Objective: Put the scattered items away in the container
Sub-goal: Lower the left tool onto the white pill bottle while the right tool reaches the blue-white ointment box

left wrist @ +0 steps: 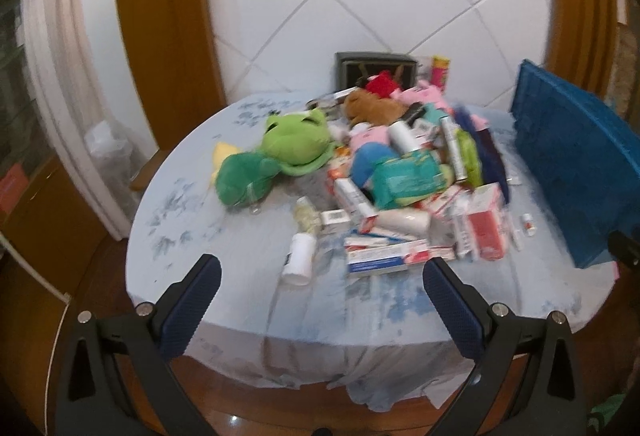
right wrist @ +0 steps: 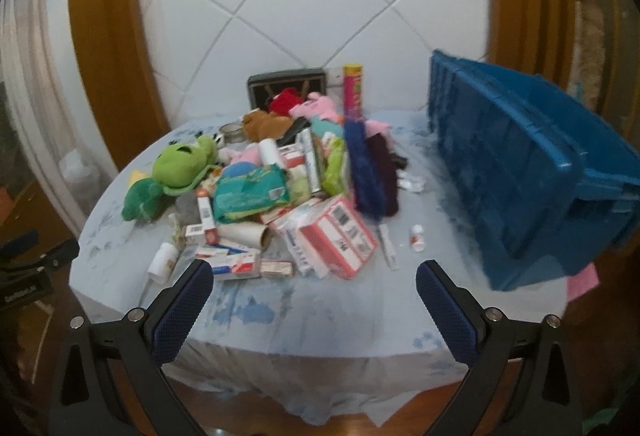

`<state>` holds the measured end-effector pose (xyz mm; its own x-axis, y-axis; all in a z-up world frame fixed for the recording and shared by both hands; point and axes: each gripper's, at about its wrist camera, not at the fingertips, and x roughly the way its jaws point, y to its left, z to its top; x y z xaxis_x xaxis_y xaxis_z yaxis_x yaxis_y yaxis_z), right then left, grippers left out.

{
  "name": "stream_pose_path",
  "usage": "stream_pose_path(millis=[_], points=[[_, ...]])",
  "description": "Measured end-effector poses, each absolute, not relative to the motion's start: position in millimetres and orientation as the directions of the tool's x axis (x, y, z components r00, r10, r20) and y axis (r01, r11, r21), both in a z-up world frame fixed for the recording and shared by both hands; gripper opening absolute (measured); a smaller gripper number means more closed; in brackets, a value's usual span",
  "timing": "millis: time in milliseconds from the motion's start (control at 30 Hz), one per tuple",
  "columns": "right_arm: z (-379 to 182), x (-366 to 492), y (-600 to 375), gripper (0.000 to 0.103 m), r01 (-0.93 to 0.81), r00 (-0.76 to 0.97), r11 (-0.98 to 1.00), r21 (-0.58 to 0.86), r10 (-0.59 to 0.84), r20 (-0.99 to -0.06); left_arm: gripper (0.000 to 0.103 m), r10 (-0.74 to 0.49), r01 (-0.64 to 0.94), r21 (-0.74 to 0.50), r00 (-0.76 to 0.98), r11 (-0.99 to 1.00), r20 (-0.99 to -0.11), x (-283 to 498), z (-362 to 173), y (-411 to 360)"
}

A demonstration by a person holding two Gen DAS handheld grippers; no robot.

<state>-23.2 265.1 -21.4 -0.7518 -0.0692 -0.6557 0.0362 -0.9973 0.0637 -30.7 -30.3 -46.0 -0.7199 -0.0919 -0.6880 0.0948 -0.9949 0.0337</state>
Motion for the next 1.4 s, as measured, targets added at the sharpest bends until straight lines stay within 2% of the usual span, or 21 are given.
stream_pose_path(millis=[67,200,267,367,433,633,800,1067,1100,1133,1167,1200,1400], points=[[-32,-36,261,0.103,0.066,-0.735,-0.995,0.080,-0.102,-0.670,0.102,-0.114,0.120,0.040,-0.708,-0.992,-0.697,-37,-54,-42],[-55,-63,251,0.103,0.079,-0.695,-0.992,0.102,-0.128,-0.707,0.092,-0.130,0.151,0.036,-0.681,-0.988,-0.721,-59,-71,-68],[-66,-79,239,0.103,0.084,-0.682,-0.993,0.085,-0.119,-0.722,0.091,-0.126,0.150,0.034,-0.663,-0.988,-0.738,-77,-84,-82],[-81,-103,222,0.103,0.089,-0.663,-0.992,0.092,-0.128,-0.737,0.091,-0.096,0.116,0.029,-0.628,-0.993,-0.773,-106,-108,-95],[-93,-120,210,0.102,0.085,-0.642,-0.991,0.101,-0.132,-0.756,0.084,-0.066,0.078,0.024,-0.598,-0.997,-0.799,-125,-125,-100],[-141,-161,180,0.075,0.066,-0.557,-0.990,0.122,-0.139,-0.819,0.082,0.001,-0.018,0.009,-0.505,-1.000,-0.863,-166,-177,-101],[-180,-177,169,0.072,0.068,-0.477,-0.988,0.135,-0.151,-0.866,0.082,0.023,-0.049,-0.002,-0.436,-0.999,-0.900,-184,-214,-94],[-201,-199,166,0.072,0.112,-0.437,-0.984,0.139,-0.174,-0.883,0.082,-0.006,-0.012,0.011,-0.385,-1.000,-0.923,-204,-252,-86],[-202,-203,164,0.072,0.128,-0.433,-0.981,0.142,-0.184,-0.883,0.079,-0.014,-0.004,0.017,-0.379,-1.000,-0.925,-206,-257,-86],[-204,-207,162,0.072,0.146,-0.430,-0.979,0.145,-0.194,-0.882,0.071,-0.014,0.007,0.012,-0.369,-1.000,-0.929,-206,-261,-88],[-206,-212,161,0.072,0.162,-0.430,-0.976,0.145,-0.203,-0.880,0.052,-0.012,0.018,0.007,-0.358,-1.000,-0.934,-207,-264,-90],[-207,-216,160,0.072,0.178,-0.430,-0.973,0.148,-0.212,-0.877,0.047,-0.012,0.029,0.002,-0.349,-1.000,-0.937,-207,-268,-92],[-228,-237,157,0.072,0.223,-0.391,-0.958,0.178,-0.255,-0.884,0.046,-0.058,0.069,0.036,-0.363,-0.997,-0.930,-199,-267,-94]])
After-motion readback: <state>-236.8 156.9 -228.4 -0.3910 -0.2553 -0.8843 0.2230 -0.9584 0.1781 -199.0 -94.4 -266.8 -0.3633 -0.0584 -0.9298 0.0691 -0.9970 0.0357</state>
